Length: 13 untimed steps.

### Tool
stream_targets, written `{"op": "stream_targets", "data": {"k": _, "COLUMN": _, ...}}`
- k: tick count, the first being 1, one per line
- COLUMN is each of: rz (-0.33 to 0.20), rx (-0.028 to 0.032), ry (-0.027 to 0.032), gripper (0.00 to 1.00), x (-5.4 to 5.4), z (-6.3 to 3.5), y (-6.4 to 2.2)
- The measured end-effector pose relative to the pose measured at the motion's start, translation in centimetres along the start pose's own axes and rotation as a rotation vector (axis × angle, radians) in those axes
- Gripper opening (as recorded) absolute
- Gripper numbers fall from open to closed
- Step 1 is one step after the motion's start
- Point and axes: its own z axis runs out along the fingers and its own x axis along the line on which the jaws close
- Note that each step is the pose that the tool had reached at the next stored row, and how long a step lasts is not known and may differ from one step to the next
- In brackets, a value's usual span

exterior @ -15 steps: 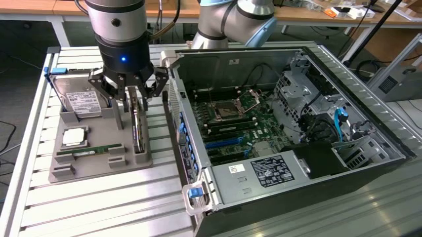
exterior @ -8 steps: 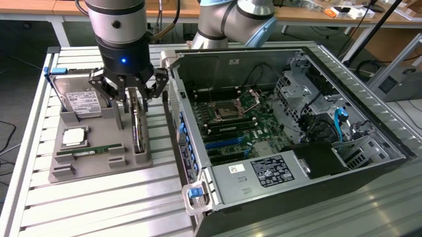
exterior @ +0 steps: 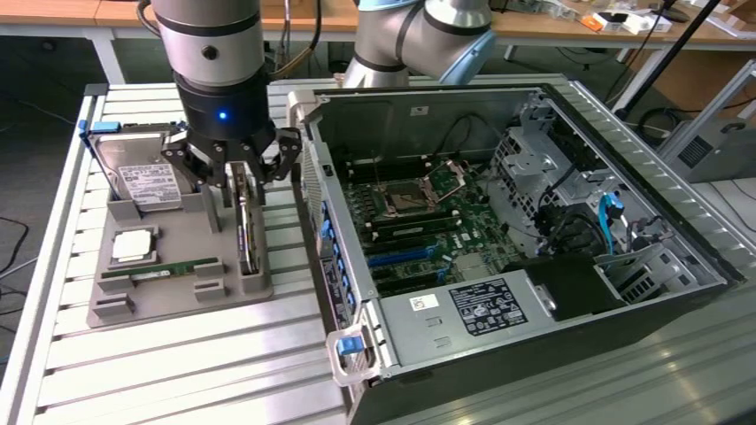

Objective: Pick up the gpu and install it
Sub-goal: 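Pick up the gpu and move the gpu toward the slot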

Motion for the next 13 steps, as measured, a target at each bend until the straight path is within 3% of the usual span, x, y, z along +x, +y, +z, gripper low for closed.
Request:
{"op": "stream_targets", "data": {"k": 4, "rz": 0.000, "rx": 0.0091, "ry": -0.0008, "gripper": 0.44, "x": 0.0, "z": 0.70, "y": -0.02}}
{"op": "stream_targets", "data": {"k": 13, "rz": 0.000, "rx": 0.0109, "ry": -0.0008, "gripper": 0.44, "x": 0.2, "z": 1.23, "y": 0.32}}
